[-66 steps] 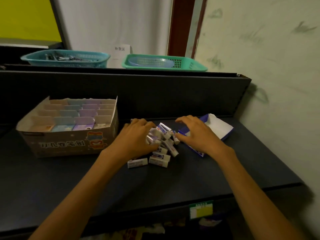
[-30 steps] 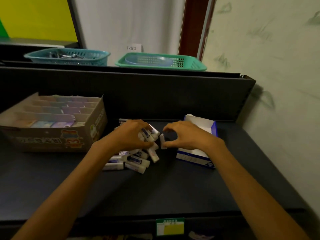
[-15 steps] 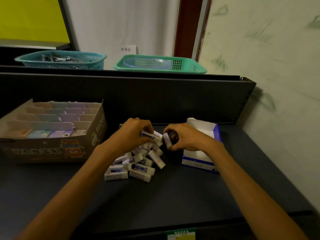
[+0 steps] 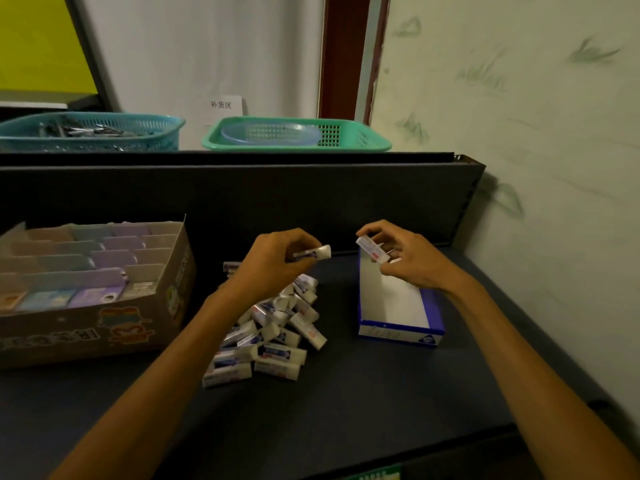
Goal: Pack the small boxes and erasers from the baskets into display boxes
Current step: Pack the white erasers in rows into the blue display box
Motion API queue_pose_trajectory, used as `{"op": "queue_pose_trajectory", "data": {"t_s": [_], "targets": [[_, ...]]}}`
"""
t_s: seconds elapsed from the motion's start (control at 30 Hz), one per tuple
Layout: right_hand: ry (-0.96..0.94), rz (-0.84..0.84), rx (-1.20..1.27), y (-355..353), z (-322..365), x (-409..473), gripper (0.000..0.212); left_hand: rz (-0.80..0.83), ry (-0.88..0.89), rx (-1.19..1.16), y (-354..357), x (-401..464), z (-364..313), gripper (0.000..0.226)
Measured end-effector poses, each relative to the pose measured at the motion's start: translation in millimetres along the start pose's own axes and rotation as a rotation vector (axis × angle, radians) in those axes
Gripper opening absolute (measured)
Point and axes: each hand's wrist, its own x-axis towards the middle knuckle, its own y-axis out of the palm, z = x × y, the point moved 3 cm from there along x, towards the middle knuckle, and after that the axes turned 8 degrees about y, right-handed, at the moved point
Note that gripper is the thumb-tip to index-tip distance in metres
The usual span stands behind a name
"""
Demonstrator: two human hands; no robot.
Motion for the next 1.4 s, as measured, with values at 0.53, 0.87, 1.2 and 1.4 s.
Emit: {"op": "queue_pose_trajectory", "data": {"t_s": [0.53,0.87,1.2,1.4], "targets": [[0.023,-0.121,-0.103,-29,-74,18,0.039,-0.019,-0.035,-0.212,66,67,-25,0.031],[0.0,-0.043,-0.081,-30,-87,17,0.032,0.109,0.009,0.018,85,65,-28,0.026],[-0.083,0.017,-0.022,-21,-67,17,0.03,0.081,0.018,-0.011,68,42,-28,0.025],[-0.074,-0.133,0.034,-22,-60,20,0.033,0.078,0.088,0.076,64,42,-25,0.038]]}}
